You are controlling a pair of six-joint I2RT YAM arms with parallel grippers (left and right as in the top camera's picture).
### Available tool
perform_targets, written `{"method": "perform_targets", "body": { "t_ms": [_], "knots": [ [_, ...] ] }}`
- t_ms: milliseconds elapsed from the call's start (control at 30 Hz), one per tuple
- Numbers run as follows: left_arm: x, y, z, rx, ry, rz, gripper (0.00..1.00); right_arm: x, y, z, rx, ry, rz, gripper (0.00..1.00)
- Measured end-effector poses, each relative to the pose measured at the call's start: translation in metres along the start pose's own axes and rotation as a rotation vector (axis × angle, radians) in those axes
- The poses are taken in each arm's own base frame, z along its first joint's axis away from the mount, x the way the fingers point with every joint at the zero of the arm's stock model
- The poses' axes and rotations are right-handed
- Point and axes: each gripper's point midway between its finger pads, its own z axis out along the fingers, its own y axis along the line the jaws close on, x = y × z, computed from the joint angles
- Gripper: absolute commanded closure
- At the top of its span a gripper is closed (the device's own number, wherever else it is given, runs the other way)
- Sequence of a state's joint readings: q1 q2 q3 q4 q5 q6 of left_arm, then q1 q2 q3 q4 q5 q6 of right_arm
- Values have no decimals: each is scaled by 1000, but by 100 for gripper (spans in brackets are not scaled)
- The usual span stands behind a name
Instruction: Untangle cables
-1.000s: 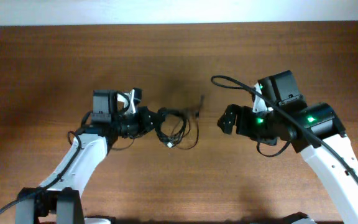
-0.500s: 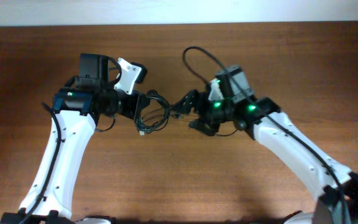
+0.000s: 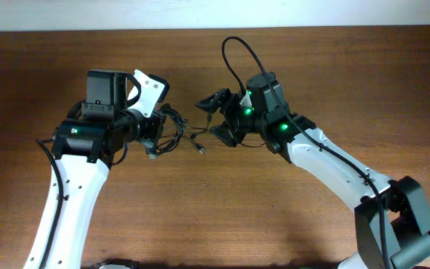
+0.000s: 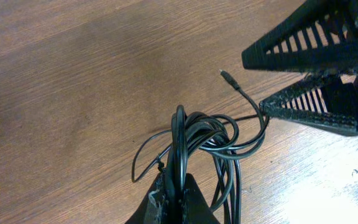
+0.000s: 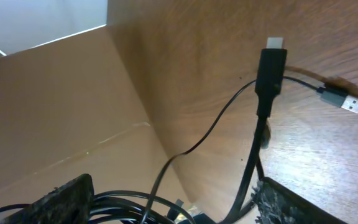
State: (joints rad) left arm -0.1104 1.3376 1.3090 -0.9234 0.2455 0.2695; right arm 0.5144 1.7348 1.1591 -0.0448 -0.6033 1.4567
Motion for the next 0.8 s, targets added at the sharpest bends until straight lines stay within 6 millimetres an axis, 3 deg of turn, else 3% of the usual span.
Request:
{"method": "perform_targets", "body": {
  "t_ms": [67,133,233,333,467,500,533,567,633,733,800],
  "knots": [
    [-1,-7,1,6,3,20,100,15,0,7,8,27,17,30],
    [-2,-18,3,23,6,48,100,23,-4,14,23,42,33,43],
    [-3,-29,5,33,10,79,100,18,-18,24,53,49,86,44],
    [-1,-3,3,-119,33,83,100,24,-18,24,50,83,78,50],
    [-21,15,-1,-226,-41,81,100,39,-16,22,44,168,77,49],
    [-22,17,-1,-235,-42,77,100,39,-16,22,43,170,69,38],
    [-21,18,-2,-244,-41,74,100,37,-16,22,41,161,32,22],
    [-21,22,-3,-268,-37,63,100,33,-18,23,38,137,-89,8],
    [-20,28,-4,-298,-51,-76,100,29,-42,21,124,131,-338,3],
    [2,22,-4,-278,-21,-509,100,21,-94,8,340,122,-458,2],
    [-1,1,1,-151,-26,-747,100,17,-95,-6,388,110,-675,1]
  ]
}}
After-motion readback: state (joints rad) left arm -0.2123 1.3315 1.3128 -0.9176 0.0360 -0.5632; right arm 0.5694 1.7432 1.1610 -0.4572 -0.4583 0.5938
